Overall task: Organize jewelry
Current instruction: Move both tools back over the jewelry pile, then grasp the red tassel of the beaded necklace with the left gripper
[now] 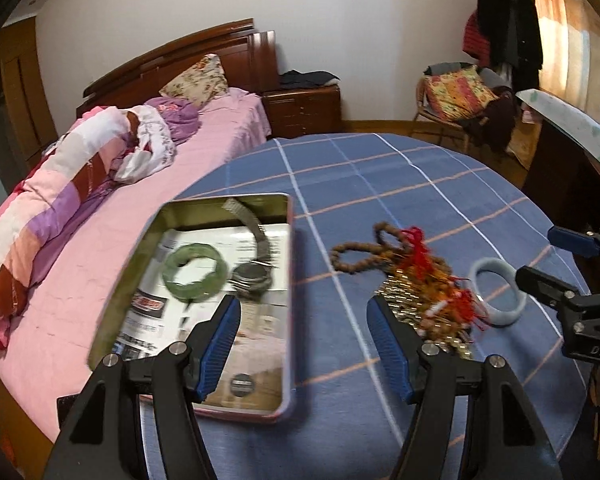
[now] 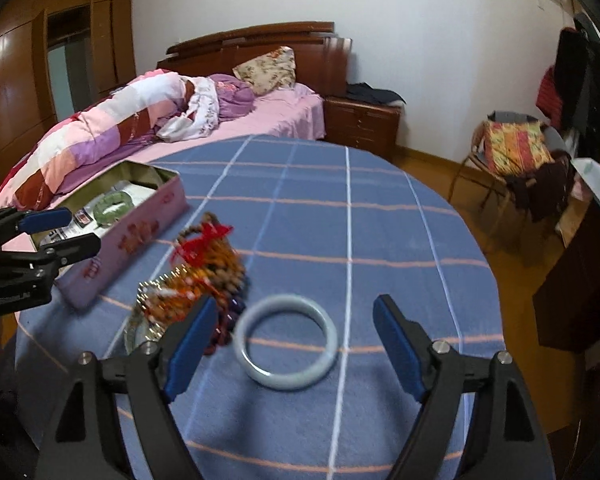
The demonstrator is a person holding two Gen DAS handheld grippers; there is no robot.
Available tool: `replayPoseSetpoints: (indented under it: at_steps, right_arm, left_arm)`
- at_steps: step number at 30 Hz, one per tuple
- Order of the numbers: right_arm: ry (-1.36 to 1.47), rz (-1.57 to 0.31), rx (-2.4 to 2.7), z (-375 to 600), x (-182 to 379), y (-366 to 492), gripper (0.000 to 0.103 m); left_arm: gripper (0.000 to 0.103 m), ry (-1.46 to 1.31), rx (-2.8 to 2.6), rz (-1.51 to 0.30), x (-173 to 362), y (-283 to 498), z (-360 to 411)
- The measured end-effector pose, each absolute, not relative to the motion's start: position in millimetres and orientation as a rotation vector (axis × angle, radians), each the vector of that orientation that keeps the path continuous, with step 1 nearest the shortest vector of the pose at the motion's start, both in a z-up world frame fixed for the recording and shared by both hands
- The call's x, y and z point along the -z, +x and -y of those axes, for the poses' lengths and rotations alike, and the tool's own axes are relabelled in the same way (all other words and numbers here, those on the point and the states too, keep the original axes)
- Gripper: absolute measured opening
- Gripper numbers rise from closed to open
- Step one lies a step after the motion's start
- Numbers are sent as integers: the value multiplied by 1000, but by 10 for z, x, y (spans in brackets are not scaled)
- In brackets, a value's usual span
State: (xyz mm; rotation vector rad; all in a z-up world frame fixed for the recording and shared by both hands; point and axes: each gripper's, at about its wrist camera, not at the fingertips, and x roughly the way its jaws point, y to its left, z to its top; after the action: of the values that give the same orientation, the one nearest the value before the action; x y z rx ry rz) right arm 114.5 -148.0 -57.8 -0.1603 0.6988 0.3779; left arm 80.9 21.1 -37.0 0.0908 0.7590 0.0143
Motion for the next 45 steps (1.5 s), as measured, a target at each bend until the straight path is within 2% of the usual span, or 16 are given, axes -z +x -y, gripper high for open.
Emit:
replayPoseSetpoints:
  at_steps: [14, 22, 24, 25, 26, 36, 37, 39, 41, 45]
  right_arm:
    - [-153, -718, -332, 1738, 691, 1151, 83]
    - [-139, -721, -343, 1744, 716, 1144, 83]
    - [-140, -714, -351, 1733, 710, 1131, 83]
    - [-141, -712, -353, 1726, 711, 1123, 83]
    - [-141, -711, -355, 1718, 712, 1121, 83]
    - [-120, -705, -395, 1681, 673, 1113, 82]
    - [-120, -702, -411, 1659, 658, 1101, 80]
    - [-118, -712, -445, 1608, 649, 1100, 67]
    - [-120, -717, -483, 1511, 637, 1096, 62]
    - [-137, -720, -549, 1276, 612, 1098, 58]
  left_arm:
    - [66, 98, 110, -786, 496, 1103, 446]
    - [65, 66, 97, -815, 618, 1395, 433]
    - [43, 58, 100, -824, 647, 1470, 410]
    - [16, 52, 122, -838, 661, 1500, 408]
    - [4, 40, 143, -846, 663, 1509, 400]
    - [3, -45, 198, -735, 125, 1282, 164]
    - [3, -49, 200, -721, 61, 1257, 142]
    - [3, -57, 204, -698, -47, 1203, 104]
    - [3, -48, 194, -688, -90, 1179, 87]
    - [3, -23, 132, -678, -71, 1138, 1]
